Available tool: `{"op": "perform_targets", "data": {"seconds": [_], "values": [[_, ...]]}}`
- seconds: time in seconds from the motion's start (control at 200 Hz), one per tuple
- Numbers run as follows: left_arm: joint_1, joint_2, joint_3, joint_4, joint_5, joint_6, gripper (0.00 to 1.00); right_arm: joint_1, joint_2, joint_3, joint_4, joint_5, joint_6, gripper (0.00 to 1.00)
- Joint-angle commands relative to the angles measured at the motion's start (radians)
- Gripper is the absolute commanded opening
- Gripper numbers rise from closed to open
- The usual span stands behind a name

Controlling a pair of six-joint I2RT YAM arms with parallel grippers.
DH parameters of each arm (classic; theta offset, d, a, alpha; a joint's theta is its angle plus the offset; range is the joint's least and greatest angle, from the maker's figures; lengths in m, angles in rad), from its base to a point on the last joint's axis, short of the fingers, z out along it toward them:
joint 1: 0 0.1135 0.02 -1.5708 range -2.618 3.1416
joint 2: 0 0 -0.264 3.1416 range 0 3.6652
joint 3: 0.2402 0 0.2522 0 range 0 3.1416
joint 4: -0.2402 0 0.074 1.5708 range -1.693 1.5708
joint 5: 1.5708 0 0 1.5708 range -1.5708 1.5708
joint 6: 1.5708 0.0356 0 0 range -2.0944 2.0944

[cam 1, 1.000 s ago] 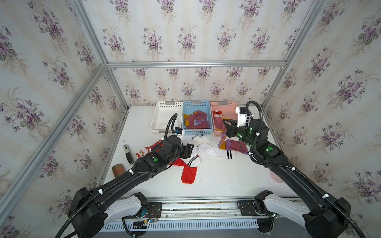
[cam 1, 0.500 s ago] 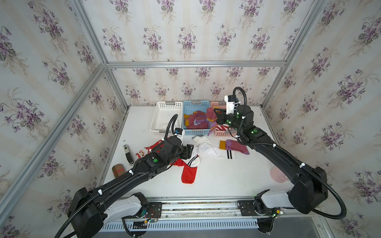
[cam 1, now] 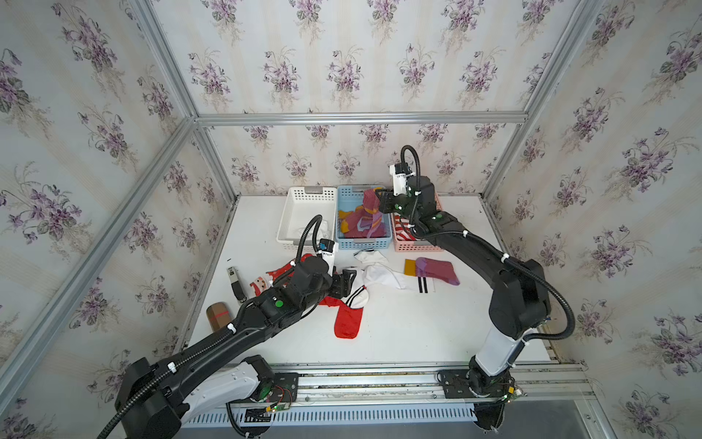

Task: Sort the socks into the basket by color
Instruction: Place the sock in the bin.

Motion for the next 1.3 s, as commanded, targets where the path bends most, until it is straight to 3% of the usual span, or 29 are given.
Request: {"op": "perform_targets", "data": {"seconds": [0.0, 0.205, 0.35, 0.739, 1.294], "values": [[-0.004, -0.021, -0.007, 0.05, 0.02, 0.021, 0.72, 0.002, 0.065, 0.047, 0.008, 0.0, 0.012, 0.05], [-0.017, -0.054, -0.014, 0.057, 0.051, 0.043, 0.73, 0.002, 0.212, 0.141, -0.063, -0.013, 0.014, 0.2], [-0.028, -0.071, -0.027, 0.075, 0.066, 0.061, 0.73, 0.002, 0.213, 0.12, -0.063, 0.003, 0.015, 0.31], [-0.037, -0.096, -0.033, 0.089, 0.111, 0.093, 0.74, 0.002, -0.001, -0.149, -0.03, 0.091, 0.015, 0.42], [-0.074, -0.078, -0.057, 0.171, 0.201, 0.166, 0.75, -0.038, -0.36, -0.641, -0.122, 0.375, 0.105, 0.47]]}}
